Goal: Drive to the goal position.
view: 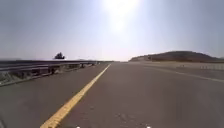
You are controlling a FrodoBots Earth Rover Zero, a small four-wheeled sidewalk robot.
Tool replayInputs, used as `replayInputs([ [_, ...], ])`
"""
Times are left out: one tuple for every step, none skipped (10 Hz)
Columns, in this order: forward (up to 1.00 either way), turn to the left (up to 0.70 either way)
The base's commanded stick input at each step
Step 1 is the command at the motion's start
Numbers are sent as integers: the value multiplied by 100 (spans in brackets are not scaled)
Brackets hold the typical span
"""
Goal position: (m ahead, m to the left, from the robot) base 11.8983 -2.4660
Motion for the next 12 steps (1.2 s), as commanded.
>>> replayInputs([
  [70,0],
  [70,0],
  [70,0],
  [70,0],
  [70,0],
  [70,0],
  [70,0],
  [70,0],
  [70,0],
  [70,0],
  [70,0],
  [70,0],
])
